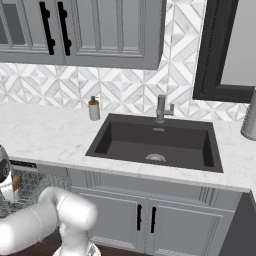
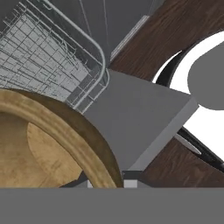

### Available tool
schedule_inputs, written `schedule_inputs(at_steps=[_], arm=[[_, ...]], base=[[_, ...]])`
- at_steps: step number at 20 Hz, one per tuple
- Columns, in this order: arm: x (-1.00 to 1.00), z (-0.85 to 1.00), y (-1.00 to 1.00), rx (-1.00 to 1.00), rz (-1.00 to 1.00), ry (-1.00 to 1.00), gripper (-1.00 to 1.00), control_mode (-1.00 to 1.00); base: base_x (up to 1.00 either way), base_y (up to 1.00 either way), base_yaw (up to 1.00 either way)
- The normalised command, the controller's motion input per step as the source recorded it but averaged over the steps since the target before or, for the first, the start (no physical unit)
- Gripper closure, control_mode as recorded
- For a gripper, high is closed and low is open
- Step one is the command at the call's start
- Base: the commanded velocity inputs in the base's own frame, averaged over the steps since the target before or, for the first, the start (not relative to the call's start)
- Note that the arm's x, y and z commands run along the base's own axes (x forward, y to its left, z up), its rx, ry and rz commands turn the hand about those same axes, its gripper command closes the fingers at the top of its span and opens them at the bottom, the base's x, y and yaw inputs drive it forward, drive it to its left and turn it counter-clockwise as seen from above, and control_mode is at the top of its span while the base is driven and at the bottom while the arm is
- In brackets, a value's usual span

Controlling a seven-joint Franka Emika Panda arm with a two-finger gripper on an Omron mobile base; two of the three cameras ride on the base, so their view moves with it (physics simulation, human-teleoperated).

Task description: Pick up the cup and bowl from the counter, place them in the dishwasher, and close the dishwasher door.

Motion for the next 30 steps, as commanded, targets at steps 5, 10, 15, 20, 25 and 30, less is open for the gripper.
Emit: schedule_inputs(at_steps=[5, 10, 15, 20, 25, 30], arm=[[0.29, -0.37, 0.01, -0.04, 0.00, 0.18, 1.00, -1.00], [0.00, -0.55, 0.00, -0.07, 0.00, 0.08, 1.00, -1.00], [0.00, -0.48, 0.02, -0.05, 0.00, 0.01, 1.00, -1.00], [0.00, -0.07, 0.00, -0.01, 0.00, 0.00, 1.00, -1.00], [0.13, 0.00, 0.09, 0.00, 0.00, 0.00, 1.00, -1.00], [0.42, 0.00, 0.16, 0.00, -0.01, 0.00, 1.00, -1.00]], base=[[0.00, 0.00, 0.00], [0.00, 0.00, 0.00], [0.00, 0.00, 0.00], [0.00, 0.00, 0.00], [0.00, 0.00, 0.00], [0.00, 0.00, 0.00]])
